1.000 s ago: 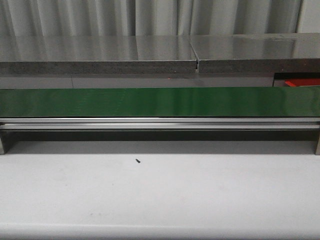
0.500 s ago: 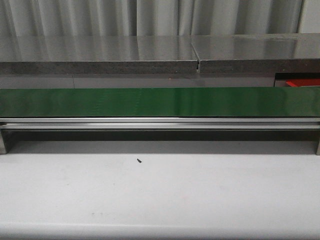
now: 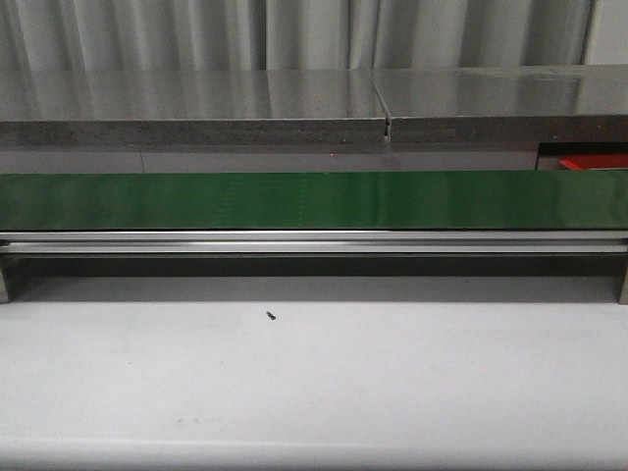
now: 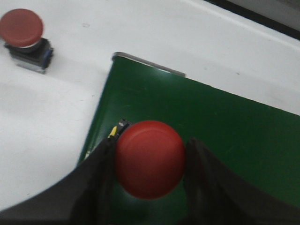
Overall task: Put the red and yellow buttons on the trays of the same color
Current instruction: 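Close the left gripper on the red button and lift it, then lower the red button onto the belt start and open the left gripper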
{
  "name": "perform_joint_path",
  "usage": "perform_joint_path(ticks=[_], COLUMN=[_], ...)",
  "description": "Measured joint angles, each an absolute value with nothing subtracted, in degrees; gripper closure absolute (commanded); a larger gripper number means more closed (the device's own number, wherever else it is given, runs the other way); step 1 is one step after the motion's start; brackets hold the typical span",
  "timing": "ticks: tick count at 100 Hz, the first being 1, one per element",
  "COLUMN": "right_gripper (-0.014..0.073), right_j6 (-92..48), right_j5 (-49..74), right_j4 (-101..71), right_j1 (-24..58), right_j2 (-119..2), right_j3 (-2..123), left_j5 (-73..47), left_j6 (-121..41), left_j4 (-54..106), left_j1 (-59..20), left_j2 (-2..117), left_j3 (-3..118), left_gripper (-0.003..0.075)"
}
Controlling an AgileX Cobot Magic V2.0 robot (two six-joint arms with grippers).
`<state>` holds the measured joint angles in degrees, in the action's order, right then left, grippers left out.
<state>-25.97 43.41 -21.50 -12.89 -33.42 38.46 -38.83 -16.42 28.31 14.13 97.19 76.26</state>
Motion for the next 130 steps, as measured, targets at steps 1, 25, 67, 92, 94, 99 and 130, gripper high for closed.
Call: perform_joint_path(ticks=[1,25,67,92,94,99,130], right_gripper=[0.066,0.066,0.066,0.066,0.066,0.066,0.066], right_j6=[-26.0,-26.0,-26.0,-26.0,-26.0,-26.0,-26.0], right_j5=[43.4,43.4,43.4,43.4,43.4,43.4,43.4], right_j4=[-21.5,-21.5,-21.5,-21.5,-21.5,-21.5,-21.5], right_j1=[-12.9,-12.9,-12.9,-12.9,-12.9,-12.9,-12.9], right_j2=[-33.4,-33.4,-33.4,-33.4,-33.4,-33.4,-33.4], right_j3=[38.5,38.5,38.5,38.5,38.5,38.5,38.5], left_j5=[-38.7,-37.7,-37.5,-37.5,-37.5,-37.5,-38.0], left_j6=[-16.4,-16.8,-16.8,-17.6,-17.6,-17.8,-17.8], left_j4=[28.4,28.9,29.3,29.3,29.3,29.2,28.1], left_j1=[13.8,9.5,9.3,9.3,9.2,8.9,10.1], left_j2=[97.2,97.9,101.0,101.0,101.0,101.0,98.9], left_j3=[76.3,76.2,76.2,76.2,76.2,76.2,79.4], left_gripper=[0.0739,0.0739,0.0584,0.0015,0.0003,0.0016,0.0073])
